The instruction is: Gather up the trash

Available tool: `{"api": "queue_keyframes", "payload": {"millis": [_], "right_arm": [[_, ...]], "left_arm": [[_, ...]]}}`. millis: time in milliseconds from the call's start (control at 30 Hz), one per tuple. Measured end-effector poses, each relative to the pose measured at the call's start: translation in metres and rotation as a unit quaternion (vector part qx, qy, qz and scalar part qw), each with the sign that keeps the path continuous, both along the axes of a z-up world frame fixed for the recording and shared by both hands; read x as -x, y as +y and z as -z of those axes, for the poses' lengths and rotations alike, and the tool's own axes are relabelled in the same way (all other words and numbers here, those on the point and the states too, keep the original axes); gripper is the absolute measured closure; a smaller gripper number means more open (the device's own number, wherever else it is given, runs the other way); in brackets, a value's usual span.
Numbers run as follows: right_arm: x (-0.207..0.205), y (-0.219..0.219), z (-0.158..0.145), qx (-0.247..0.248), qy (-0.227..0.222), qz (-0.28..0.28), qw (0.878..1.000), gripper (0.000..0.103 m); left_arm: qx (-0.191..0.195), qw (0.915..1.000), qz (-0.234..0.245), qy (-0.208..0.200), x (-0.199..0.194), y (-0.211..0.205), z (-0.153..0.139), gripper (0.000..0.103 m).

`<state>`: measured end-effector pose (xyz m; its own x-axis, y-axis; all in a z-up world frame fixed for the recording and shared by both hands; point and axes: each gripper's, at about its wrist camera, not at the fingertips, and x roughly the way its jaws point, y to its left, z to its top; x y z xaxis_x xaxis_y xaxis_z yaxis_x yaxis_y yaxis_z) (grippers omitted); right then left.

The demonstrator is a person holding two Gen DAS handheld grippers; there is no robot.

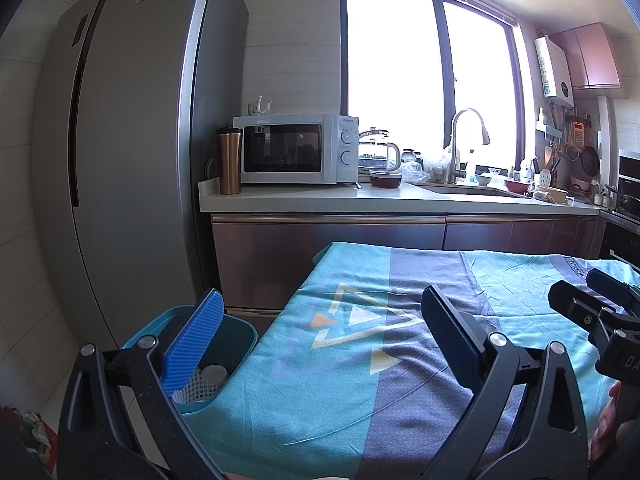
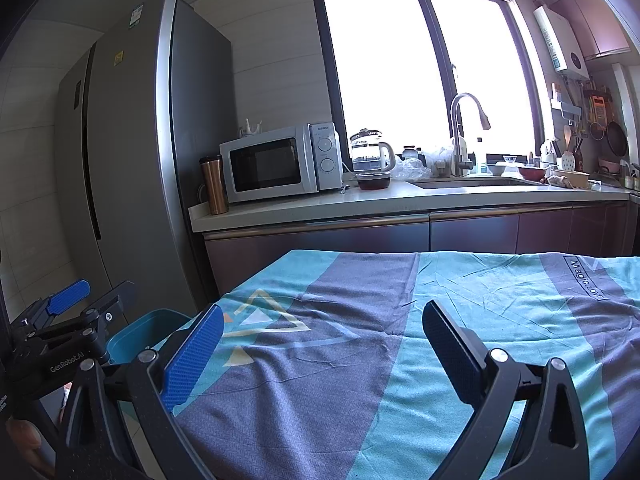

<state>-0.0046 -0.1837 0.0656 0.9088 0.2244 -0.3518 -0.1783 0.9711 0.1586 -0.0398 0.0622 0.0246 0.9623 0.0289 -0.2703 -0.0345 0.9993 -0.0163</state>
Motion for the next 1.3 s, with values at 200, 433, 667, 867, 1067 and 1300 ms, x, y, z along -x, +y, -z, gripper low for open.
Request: {"api": "queue_keyframes", "payload": {"millis": [200,433,667,867,1067,1300], "right_arm": [[-0.001,0.0,-0.001,0.001,-0.001,0.0,1.0,0.007],[-0.001,0.0,-0.001,0.0,-0.001,0.0,1.0,0.007],[-0.002,-0.001,-0.001,0.001,0.0,-0.001,1.0,0.007],[-0.004,-0.003,-0.002,0.0,0.001,-0.001,1.0,0.007],[-0.006,-0.005,0.0,0.0,0.002,-0.001,1.0,0.007],[-0.01,-0.015,0.006,-0.002,0.012,0.006,1.0,0.007]], "left_arm": [[0.0,1.0,0.001,0.0,0.0,0.0,0.0,0.006],[0.001,1.0,0.001,0.002,-0.001,0.0,0.001,0.006],[-0.002,1.0,0.006,0.005,-0.004,-0.001,0.001,0.006],[-0.002,0.9999,0.005,0.012,-0.008,-0.002,0.002,0.006],[-0.014,0.9998,0.007,0.011,-0.009,-0.007,0.002,0.006],[0.005,0.998,0.032,0.053,-0.027,-0.01,0.009,0.006]]}}
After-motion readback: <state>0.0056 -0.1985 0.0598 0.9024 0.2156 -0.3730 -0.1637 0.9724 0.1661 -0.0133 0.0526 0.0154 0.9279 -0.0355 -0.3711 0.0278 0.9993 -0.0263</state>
